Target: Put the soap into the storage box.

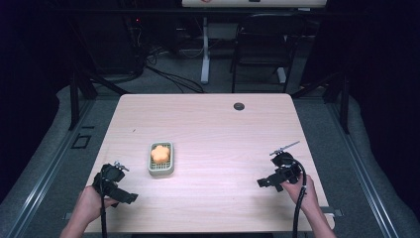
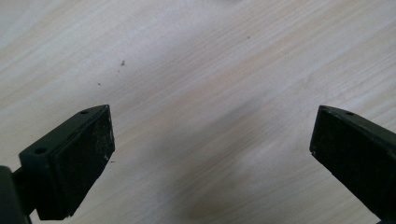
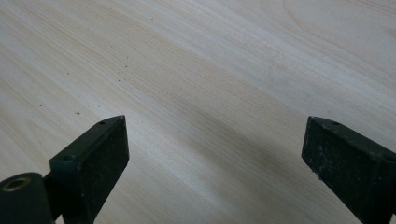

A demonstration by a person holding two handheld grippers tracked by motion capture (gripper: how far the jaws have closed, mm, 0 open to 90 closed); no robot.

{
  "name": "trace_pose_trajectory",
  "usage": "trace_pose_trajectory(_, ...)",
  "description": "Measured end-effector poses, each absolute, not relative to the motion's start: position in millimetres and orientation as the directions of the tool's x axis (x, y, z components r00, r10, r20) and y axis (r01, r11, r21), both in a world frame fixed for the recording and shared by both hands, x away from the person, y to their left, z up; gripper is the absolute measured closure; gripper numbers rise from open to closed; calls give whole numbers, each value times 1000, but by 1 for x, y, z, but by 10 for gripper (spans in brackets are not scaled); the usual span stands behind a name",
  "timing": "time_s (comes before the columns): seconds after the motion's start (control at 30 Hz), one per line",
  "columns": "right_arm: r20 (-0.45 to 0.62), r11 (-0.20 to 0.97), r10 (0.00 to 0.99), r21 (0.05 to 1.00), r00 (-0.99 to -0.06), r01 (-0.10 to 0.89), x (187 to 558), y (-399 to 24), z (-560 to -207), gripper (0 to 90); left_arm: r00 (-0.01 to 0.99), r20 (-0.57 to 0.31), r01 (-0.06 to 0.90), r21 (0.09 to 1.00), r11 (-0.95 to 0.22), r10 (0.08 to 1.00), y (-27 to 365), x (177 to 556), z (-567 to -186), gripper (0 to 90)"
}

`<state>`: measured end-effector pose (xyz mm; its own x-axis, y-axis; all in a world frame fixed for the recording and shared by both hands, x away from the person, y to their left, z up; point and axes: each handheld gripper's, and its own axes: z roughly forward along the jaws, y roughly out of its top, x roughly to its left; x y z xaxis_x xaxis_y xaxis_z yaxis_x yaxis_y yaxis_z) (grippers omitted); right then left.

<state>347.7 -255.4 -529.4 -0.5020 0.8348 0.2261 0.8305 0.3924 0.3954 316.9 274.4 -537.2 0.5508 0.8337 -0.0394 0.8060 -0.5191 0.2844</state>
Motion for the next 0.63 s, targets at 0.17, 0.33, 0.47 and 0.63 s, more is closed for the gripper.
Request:
trace_pose_trajectory(0.17, 225, 393, 835, 395, -502, 830, 347, -255, -530, 70, 554, -39, 805, 279, -523, 832, 273, 320, -541, 1)
trace_pose_trajectory(0.33, 233, 389, 834, 394, -500, 833, 348, -255, -530, 72, 544, -55, 815, 273, -512, 837, 279, 324, -545, 1)
trace_pose_trajectory(0.47, 223, 397, 836, 385, -501, 833, 348, -255, -530, 72, 537, -68, 819, 278, -501, 841, 279, 324, -545, 2)
trace_pose_trajectory(0.63, 230, 386, 838, 390, -494, 836, 348, -255, -531, 72, 546, -58, 812, 281, -511, 836, 278, 325, -542, 2)
